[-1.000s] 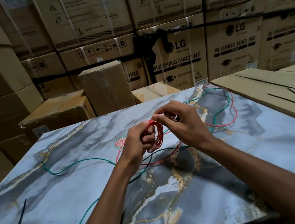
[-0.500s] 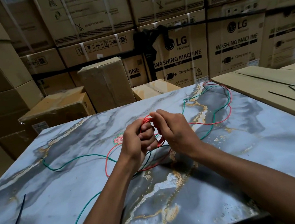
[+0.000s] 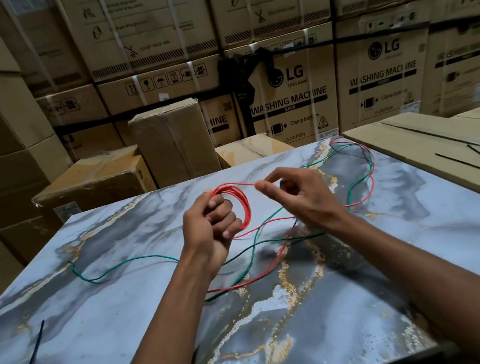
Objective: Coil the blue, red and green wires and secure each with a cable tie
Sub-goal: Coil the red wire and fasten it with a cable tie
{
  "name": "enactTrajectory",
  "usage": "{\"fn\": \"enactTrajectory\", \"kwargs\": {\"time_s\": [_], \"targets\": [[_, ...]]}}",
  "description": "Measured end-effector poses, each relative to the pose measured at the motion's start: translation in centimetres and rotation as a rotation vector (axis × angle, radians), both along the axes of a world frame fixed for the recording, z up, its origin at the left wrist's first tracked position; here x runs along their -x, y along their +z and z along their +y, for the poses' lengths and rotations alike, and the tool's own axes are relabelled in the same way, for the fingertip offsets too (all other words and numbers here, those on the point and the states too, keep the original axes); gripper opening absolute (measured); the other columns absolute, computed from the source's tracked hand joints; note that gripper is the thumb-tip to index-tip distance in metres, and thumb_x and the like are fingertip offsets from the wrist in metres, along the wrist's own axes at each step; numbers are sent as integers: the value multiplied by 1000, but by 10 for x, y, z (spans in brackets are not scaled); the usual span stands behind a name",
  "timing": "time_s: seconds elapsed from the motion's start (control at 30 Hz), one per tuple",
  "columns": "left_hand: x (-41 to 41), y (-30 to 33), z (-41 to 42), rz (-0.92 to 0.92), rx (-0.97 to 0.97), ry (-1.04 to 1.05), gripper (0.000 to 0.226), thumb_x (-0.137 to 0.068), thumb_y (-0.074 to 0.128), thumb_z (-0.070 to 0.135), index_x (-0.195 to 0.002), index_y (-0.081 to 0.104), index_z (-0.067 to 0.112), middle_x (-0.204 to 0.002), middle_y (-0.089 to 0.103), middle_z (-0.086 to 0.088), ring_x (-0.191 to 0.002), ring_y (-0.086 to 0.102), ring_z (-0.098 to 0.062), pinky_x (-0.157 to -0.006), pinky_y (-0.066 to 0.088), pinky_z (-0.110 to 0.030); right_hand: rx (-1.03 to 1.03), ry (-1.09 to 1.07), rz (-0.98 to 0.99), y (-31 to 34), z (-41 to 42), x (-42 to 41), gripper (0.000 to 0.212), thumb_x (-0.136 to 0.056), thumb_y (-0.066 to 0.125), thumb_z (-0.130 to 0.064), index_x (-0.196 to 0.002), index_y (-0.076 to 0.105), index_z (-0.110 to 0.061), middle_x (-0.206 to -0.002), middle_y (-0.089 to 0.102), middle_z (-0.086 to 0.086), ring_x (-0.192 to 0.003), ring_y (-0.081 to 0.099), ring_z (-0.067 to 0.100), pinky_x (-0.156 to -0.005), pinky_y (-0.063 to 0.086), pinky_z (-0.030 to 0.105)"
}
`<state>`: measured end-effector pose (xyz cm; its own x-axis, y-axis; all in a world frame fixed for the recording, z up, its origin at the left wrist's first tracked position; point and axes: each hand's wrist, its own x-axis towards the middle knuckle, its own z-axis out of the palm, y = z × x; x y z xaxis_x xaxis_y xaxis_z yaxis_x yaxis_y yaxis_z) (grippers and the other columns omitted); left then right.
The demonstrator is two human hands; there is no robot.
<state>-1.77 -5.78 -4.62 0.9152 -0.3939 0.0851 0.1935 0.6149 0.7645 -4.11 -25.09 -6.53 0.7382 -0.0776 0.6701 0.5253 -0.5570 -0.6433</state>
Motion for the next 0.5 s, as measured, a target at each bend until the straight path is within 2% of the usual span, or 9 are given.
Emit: {"fn": "enactTrajectory", "kwargs": {"time_s": [0.07,0.17,0.23,0.3,0.37,0.43,0.5], "targets": [[-5,1,7,41,68,41,42,-105,35,24,-64,37,19,-47,20,7,-34,15,-5,-41,12,-22,-22,-25,3,5,-15,0,54,-89,68,-61,-70,71,-10,-50,48,10,-48,37,7,-49,29,26],[-12,-2,11,67,63,99,42,-105,35,24,-64,36,19,-47,20,7,-34,15,-5,-41,12,-22,-139,-2,-2,14,-31,0,40,-89,78,-39,-65,73,-7,-53,57,9,-49,44,7,-51,33,19],[-12,-5,10,81,60,105,43,-106,34,24,-63,37,19,-47,20,7,-35,15,-6,-40,13,-22,-155,14,10,17,-39,-3,33,-87,79,-34,-72,76,-6,-59,65,10,-53,52,12,-53,41,22],[-11,-4,9,80,64,102,44,-106,35,25,-63,38,19,-48,20,7,-36,15,-6,-43,12,-23,-151,38,25,17,-43,-3,35,-85,80,-38,-77,76,-4,-67,68,17,-60,59,28,-59,48,32],[-10,-2,9,72,67,93,44,-106,35,25,-63,39,19,-50,20,6,-37,15,-6,-45,11,-23,-148,38,19,16,-44,-3,37,-83,81,-39,-75,75,-4,-68,65,21,-61,58,31,-59,48,35],[-10,0,10,72,80,90,44,-106,36,25,-63,39,19,-50,20,6,-37,15,-6,-45,12,-23,-159,60,67,18,-45,-2,39,-82,83,-39,-74,73,-2,-64,59,21,-57,51,22,-57,45,30],[-12,2,14,85,128,94,43,-106,36,25,-63,39,18,-48,21,7,-36,16,-6,-41,15,-21,-352,237,229,23,-49,-2,36,-84,80,-36,-81,74,0,-56,42,9,-53,38,13,-54,38,22]]}}
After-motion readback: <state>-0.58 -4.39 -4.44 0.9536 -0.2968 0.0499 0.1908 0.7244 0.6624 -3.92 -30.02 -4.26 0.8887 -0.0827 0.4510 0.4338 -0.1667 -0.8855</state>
